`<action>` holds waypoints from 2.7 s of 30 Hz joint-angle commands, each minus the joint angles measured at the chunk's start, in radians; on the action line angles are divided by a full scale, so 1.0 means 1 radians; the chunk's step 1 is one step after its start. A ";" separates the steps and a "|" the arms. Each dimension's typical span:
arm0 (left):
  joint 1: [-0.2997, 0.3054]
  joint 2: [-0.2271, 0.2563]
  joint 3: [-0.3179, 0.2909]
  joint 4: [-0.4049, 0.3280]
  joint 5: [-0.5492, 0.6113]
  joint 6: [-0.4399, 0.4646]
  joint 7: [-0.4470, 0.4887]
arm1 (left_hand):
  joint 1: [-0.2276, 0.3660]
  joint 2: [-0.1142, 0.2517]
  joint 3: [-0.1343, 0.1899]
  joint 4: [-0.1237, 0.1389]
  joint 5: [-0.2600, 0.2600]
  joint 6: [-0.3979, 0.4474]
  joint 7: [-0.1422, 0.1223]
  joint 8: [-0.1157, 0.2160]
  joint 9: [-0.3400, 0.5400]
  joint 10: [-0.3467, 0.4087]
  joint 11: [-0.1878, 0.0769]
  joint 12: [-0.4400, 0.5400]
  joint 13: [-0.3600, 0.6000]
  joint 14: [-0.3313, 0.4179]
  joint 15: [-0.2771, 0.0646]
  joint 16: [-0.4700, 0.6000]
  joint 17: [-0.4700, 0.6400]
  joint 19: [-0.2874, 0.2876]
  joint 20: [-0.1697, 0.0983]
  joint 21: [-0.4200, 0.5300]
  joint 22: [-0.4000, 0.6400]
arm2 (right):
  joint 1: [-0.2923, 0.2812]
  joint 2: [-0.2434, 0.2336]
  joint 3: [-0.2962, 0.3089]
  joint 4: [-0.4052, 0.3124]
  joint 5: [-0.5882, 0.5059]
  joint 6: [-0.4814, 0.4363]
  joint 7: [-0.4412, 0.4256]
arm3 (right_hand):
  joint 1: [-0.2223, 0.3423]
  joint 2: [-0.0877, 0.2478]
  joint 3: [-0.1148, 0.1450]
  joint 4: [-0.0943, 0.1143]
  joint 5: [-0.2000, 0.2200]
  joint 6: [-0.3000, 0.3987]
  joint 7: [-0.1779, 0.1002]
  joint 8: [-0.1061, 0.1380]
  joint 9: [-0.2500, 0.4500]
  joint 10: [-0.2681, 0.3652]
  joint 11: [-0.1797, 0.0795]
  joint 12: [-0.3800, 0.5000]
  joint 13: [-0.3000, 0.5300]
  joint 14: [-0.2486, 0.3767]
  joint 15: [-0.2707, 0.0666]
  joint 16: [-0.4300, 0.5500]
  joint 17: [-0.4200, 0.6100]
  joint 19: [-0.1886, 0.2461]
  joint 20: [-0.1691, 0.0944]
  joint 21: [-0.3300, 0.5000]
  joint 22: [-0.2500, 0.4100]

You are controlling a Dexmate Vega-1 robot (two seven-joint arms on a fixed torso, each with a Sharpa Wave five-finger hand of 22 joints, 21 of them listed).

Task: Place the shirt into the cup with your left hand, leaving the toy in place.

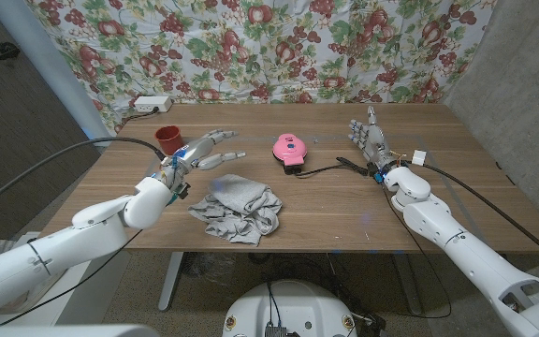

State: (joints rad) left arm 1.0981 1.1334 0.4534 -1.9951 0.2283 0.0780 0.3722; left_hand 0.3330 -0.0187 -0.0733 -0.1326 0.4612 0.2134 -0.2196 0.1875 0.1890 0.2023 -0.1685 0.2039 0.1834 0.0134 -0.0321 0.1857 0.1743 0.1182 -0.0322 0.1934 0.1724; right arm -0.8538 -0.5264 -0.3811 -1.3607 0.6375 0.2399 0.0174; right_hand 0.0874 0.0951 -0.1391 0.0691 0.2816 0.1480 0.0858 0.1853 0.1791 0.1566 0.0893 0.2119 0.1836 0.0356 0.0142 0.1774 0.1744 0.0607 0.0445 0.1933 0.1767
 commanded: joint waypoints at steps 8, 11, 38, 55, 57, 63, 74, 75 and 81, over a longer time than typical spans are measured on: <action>-0.040 0.035 0.075 -0.009 0.119 0.013 0.019 | 0.012 -0.002 -0.002 -0.007 0.018 0.006 0.000 0.010 0.002 0.007 -0.012 0.004 0.006 0.003 -0.156 0.004 0.006 0.010 -0.018 0.006 0.002 | -0.005 -0.003 0.002 -0.003 0.005 -0.008 -0.004 | 0.005 -0.001 0.003 -0.004 -0.004 0.008 -0.002 0.006 0.005 0.003 0.004 0.003 0.003 0.003 -0.003 0.006 0.004 -0.002 -0.001 0.003 0.003; -0.040 0.041 0.079 -0.009 0.121 0.010 0.023 | 0.013 -0.005 -0.003 -0.007 0.024 0.008 0.000 0.011 0.002 0.009 -0.013 0.004 0.006 0.002 -0.159 0.003 0.006 0.018 -0.016 0.008 0.002 | -0.004 -0.003 0.003 -0.002 0.007 -0.010 -0.005 | 0.005 -0.001 0.004 -0.004 -0.004 0.009 -0.002 0.006 0.005 0.003 0.004 0.003 0.003 0.002 -0.002 0.005 0.004 -0.002 -0.001 0.003 0.003; -0.103 0.077 0.138 0.019 0.174 -0.066 -0.025 | 0.015 -0.015 -0.013 -0.003 0.055 0.010 0.000 0.012 0.002 0.011 -0.017 0.003 0.007 0.013 -0.165 0.006 0.007 0.031 -0.002 0.008 0.003 | 0.003 -0.004 0.004 0.002 0.005 -0.020 -0.013 | 0.005 0.001 0.006 -0.004 -0.005 0.007 -0.001 0.005 0.005 0.001 0.005 0.002 0.003 0.002 -0.002 0.006 0.004 -0.003 0.000 0.003 0.003; -0.063 0.095 0.146 -0.013 0.179 -0.055 0.016 | 0.009 -0.020 -0.022 0.003 0.075 -0.027 0.000 0.000 0.002 0.001 -0.024 -0.002 0.007 0.008 -0.166 0.003 0.008 0.023 -0.013 0.003 0.005 | -0.003 -0.007 0.004 -0.005 0.002 -0.019 -0.017 | 0.004 0.001 0.007 -0.004 -0.006 0.007 0.000 0.005 0.005 0.001 0.006 0.002 0.003 0.001 0.000 0.005 0.004 -0.004 -0.001 0.003 0.003; -0.058 0.096 0.147 -0.015 0.183 -0.054 0.024 | 0.008 -0.020 -0.023 0.004 0.079 -0.031 0.000 0.000 0.002 -0.004 -0.021 -0.005 0.007 0.006 -0.166 0.002 0.008 0.020 -0.016 0.002 0.005 | -0.003 -0.006 0.004 -0.005 0.002 -0.018 -0.017 | 0.004 0.000 0.007 -0.004 -0.006 0.008 0.000 0.005 0.005 0.000 0.007 0.002 0.003 0.001 0.000 0.005 0.004 -0.004 -0.001 0.003 0.003; -0.043 0.108 0.147 -0.021 0.185 -0.053 0.043 | 0.006 -0.021 -0.026 0.006 0.088 -0.044 0.000 -0.002 0.002 -0.011 -0.029 -0.007 0.007 0.013 -0.159 0.005 0.009 0.017 -0.018 0.001 0.005 | -0.001 -0.006 0.002 -0.008 0.001 -0.020 -0.014 | 0.004 0.000 0.008 -0.004 -0.006 0.007 -0.001 0.005 0.005 0.000 0.007 0.002 0.003 0.002 -0.001 0.005 0.004 -0.003 -0.001 0.003 0.003; -0.038 0.124 0.157 -0.016 0.206 -0.056 0.045 | 0.005 -0.022 -0.031 0.009 0.102 -0.056 -0.001 0.000 0.002 -0.018 -0.034 -0.008 0.008 0.012 -0.161 0.005 0.009 0.014 -0.023 0.000 0.005 | -0.012 -0.009 0.003 -0.023 0.001 -0.023 -0.023 | 0.004 0.000 0.008 -0.004 -0.006 0.007 -0.001 0.004 0.005 0.001 0.002 0.002 0.003 0.002 -0.001 0.006 0.004 -0.003 -0.001 0.003 0.003; -0.039 0.125 0.157 -0.015 0.206 -0.057 0.044 | 0.005 -0.022 -0.031 0.009 0.103 -0.056 -0.001 0.000 0.002 -0.018 -0.033 -0.008 0.008 0.012 -0.161 0.005 0.009 0.014 -0.024 0.000 0.005 | -0.013 -0.009 0.003 -0.023 0.001 -0.023 -0.024 | 0.004 0.000 0.008 -0.004 -0.007 0.007 -0.001 0.004 0.005 0.001 0.002 0.002 0.003 0.002 -0.002 0.005 0.004 -0.003 -0.001 0.003 0.003; -0.047 0.122 0.167 0.003 0.221 -0.066 0.041 | 0.004 -0.023 -0.033 0.010 0.108 -0.057 -0.001 0.001 0.003 -0.022 -0.038 -0.009 0.008 0.010 -0.165 0.004 0.009 0.013 -0.029 0.000 0.006 | -0.019 -0.008 0.004 -0.027 0.002 -0.023 -0.030 | 0.003 0.000 0.009 -0.004 -0.007 0.007 -0.001 0.004 0.005 0.002 0.006 0.002 0.003 0.002 -0.002 0.006 0.004 -0.003 -0.001 0.003 0.003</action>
State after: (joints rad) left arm 1.0545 1.2503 0.6079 -2.0105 0.4265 0.0233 0.4125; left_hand 0.3371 -0.0320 -0.0996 -0.1228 0.5598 0.1621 -0.2146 0.1875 0.1887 0.1879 -0.2041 0.1989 0.1885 0.0222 -0.0303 0.1857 0.1792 0.1370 -0.0415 0.1957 0.1746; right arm -0.8627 -0.5346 -0.3783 -1.3793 0.6389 0.2176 -0.0048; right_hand 0.0874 0.0951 -0.1335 0.0635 0.2761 0.1481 0.0858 0.1853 0.1791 0.1566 0.0893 0.2119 0.1836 0.0356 0.0144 0.1774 0.1744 0.0608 0.0447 0.1933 0.1770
